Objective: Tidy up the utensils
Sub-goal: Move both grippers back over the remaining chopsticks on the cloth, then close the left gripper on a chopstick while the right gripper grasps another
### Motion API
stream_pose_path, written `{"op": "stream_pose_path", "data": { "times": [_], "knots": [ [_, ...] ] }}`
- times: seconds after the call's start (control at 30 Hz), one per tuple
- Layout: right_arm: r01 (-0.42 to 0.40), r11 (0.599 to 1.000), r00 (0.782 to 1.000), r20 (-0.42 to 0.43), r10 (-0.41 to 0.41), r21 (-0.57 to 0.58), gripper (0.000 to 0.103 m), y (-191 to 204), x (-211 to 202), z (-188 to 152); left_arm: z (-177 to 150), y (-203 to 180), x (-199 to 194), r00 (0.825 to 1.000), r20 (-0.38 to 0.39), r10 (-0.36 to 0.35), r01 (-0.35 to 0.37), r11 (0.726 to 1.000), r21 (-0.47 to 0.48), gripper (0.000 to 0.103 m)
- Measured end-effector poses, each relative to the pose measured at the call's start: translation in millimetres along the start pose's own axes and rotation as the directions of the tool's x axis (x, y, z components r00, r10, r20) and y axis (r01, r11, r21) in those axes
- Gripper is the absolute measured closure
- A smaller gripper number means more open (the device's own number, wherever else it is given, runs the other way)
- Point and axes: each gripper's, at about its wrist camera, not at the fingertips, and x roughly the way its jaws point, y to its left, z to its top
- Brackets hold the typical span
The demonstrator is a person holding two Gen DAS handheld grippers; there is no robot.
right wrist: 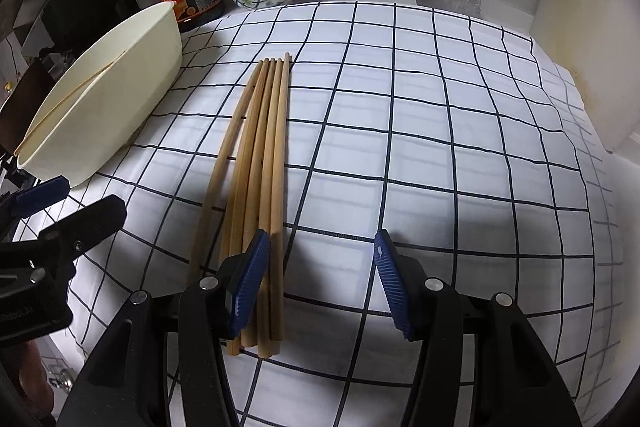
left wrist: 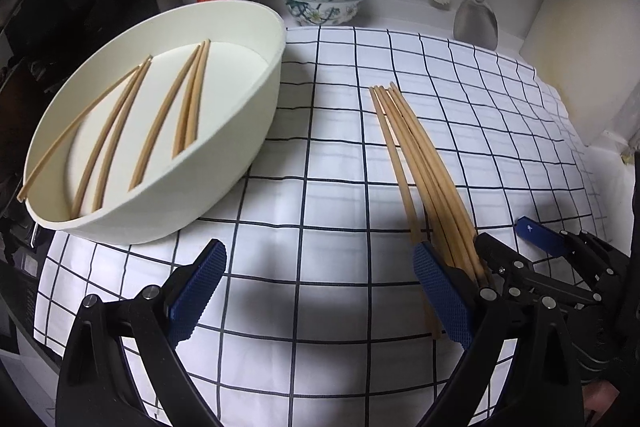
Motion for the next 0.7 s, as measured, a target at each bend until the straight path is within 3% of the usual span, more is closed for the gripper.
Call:
{"op": "stream_pose_path", "data": {
  "times": [0.33, 0.57, 0.7],
  "knots": [
    [0.038, 0.993, 0.999, 0.006, -0.038, -0.111, 0.052, 9.2, 5.5, -1.9, -0.3, -6.7, 13.3, 1.0, -0.005, -0.004, 0.004, 1.0, 0.006, 0.01],
    [0.034, 0.994, 0.999, 0.026, -0.032, -0.102, 0.083, -1.6, 5.8, 2.6, -1.5, -16.2, 23.9, 1.0, -0.009, -0.009, 0.009, 1.0, 0.016, 0.01],
    [0.041, 0.996, 0.999, 0.033, -0.039, -0.075, 0.084, -12.0, 4.9, 1.9, -2.4, -24.0, 31.0, 1.0, -0.014, -0.004, 0.004, 0.999, 0.032, 0.01]
  ]
}}
